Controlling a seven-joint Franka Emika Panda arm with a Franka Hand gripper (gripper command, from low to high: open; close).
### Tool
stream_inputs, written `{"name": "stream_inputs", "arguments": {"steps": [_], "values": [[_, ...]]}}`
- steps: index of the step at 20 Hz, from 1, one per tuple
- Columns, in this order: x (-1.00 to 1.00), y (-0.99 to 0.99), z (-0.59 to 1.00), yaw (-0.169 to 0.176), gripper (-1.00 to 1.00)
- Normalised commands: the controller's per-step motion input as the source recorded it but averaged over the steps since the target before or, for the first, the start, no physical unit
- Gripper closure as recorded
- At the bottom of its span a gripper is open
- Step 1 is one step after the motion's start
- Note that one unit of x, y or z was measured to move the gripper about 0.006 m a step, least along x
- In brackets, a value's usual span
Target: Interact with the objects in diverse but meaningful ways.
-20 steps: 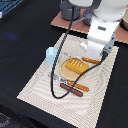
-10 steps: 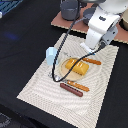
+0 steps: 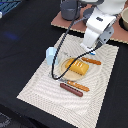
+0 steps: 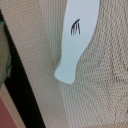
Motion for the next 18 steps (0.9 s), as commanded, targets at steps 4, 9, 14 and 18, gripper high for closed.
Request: {"name": "stream_inputs", "arguments": {"steps": [4,9,14,18], "values": [[-0.55,0.03,-0.54,-0.012,-1.00],[-0.36,0.26,-0.36,-0.015,-1.00],[-0.34,0.36,-0.30,-0.004,1.00],[-0.31,0.35,-0.26,0.000,1.00]]}}
